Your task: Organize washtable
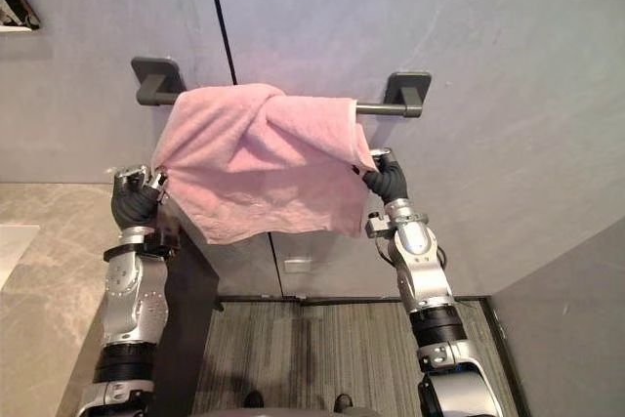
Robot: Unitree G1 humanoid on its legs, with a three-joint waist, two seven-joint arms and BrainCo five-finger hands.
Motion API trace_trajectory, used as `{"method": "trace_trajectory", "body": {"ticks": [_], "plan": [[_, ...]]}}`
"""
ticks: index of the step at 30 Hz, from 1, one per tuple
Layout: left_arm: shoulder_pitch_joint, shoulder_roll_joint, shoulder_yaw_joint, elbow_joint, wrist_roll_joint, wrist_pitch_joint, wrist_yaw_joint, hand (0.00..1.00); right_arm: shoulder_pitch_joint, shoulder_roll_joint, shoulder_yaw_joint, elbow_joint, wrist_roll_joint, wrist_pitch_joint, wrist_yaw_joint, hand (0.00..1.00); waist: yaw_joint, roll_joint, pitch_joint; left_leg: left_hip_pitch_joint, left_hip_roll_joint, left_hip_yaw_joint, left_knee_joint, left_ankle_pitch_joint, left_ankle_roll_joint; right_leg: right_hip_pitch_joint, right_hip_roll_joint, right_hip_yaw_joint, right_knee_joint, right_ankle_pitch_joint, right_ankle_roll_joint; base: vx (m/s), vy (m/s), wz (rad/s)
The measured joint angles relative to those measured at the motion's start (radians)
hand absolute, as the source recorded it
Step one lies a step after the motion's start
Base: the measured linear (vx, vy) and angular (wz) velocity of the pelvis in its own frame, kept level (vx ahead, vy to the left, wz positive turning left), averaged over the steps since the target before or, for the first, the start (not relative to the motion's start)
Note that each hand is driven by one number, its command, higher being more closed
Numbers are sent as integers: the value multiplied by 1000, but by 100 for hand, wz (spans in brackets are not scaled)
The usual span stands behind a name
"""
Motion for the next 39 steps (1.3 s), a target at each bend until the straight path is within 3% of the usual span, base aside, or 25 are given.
{"method": "trace_trajectory", "body": {"ticks": [12,20,28,29,30,31,39], "plan": [[69,-37,-43,0,15,3,-14,100,44,58,-52,19,2,-1,-5,100,1,-1,1,-2,-4,1,0,-10,4,-1,-5,-3,1,-10,4,0,0,0],[128,-45,-129,0,82,10,-32,100,82,85,-90,19,3,-37,-26,100,2,-1,1,-2,-7,3,0,-12,5,-1,-8,-3,1,-12,6,-11,-1,0],[128,-40,-176,27,106,12,-30,100,88,100,-85,19,3,-40,-26,100,2,-2,1,-5,-6,6,0,-13,5,-4,-9,-1,-1,-12,6,-5,0,0],[128,-40,-177,29,116,12,-30,0,89,100,-83,19,3,-40,-26,100,2,-2,1,-5,-6,6,0,-13,5,-4,-8,-1,-2,-12,5,0,0,0],[128,-40,-179,31,122,12,-28,0,89,100,-81,19,3,-40,-25,100,2,-2,1,-5,-6,6,0,-13,5,-4,-9,-1,-2,-12,5,0,0,0],[128,-40,-181,33,124,12,-24,0,89,100,-77,19,2,-40,-26,0,2,-2,1,-5,-6,7,0,-13,5,-4,-8,-1,-2,-12,5,0,0,0],[156,-40,-187,44,118,22,11,0,121,100,-74,19,3,-37,-29,0,2,-2,1,-5,-3,9,1,-14,4,-4,-9,0,-4,-11,5,0,0,0]]}}
